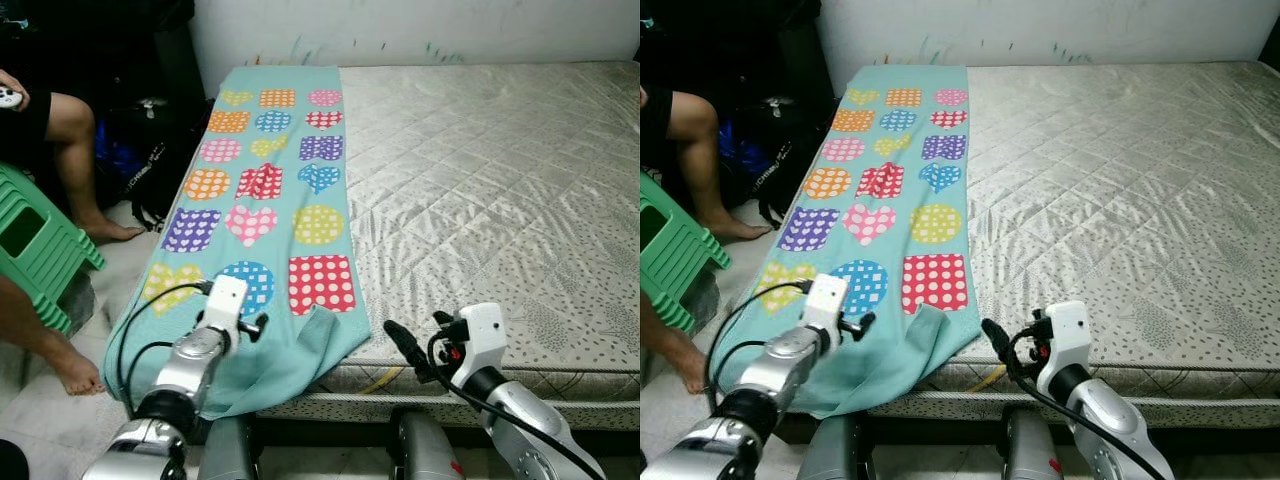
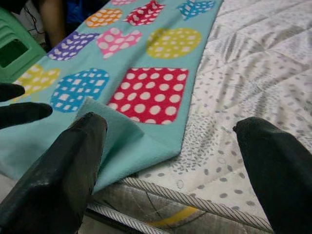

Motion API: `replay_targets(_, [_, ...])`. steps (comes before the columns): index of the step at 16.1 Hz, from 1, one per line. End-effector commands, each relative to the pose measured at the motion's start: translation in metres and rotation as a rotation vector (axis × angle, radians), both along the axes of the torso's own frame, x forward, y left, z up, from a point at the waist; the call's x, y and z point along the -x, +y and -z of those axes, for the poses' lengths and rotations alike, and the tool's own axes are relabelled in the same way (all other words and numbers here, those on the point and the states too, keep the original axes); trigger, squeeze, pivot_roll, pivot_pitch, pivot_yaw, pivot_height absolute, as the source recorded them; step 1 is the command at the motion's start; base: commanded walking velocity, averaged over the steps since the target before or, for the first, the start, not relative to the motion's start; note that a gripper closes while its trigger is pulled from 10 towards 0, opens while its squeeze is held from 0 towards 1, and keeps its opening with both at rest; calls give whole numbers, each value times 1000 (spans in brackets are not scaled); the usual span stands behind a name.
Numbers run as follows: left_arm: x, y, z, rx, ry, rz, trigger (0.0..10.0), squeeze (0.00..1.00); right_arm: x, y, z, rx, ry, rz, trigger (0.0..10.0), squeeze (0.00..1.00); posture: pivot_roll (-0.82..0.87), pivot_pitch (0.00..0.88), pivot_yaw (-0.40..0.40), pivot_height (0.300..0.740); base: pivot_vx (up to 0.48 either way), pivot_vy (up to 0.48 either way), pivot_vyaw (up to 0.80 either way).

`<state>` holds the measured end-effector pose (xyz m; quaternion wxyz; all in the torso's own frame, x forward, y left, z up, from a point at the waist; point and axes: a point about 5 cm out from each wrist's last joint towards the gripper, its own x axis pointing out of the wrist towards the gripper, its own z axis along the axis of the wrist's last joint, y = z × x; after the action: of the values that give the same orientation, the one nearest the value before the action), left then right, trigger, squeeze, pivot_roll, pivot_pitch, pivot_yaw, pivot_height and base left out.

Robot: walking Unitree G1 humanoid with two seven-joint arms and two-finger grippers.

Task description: Clean up the room

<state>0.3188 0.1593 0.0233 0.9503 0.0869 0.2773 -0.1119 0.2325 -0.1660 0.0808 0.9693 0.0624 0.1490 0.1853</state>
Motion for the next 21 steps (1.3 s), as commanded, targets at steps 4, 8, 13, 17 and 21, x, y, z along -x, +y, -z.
replay_targets(4, [-13,4,-11,-45,-30,-21,10000,0,3,-3,-3,17,-3,16,10000,0,-212,39,52,590,0,0,0])
replay_targets(8, [-18,-4,-14,-57,-20,0,10000,0,5,-6,-4,28,-6,50,10000,0,-220,47,57,590,0,0,0])
replay_targets(13, [-19,-16,-15,-29,-35,31,10000,0,21,-6,-18,-57,-16,43,10000,0,-235,89,64,590,0,0,0])
replay_targets(17, [-16,-17,-13,16,-51,20,10000,0,31,-3,-20,-104,-19,62,10000,0,-227,122,66,566,0,0,0])
replay_targets(21, [-22,-2,-22,-15,-106,-34,10000,0,38,-4,-19,-80,16,60,10000,0,-221,152,61,546,0,0,0])
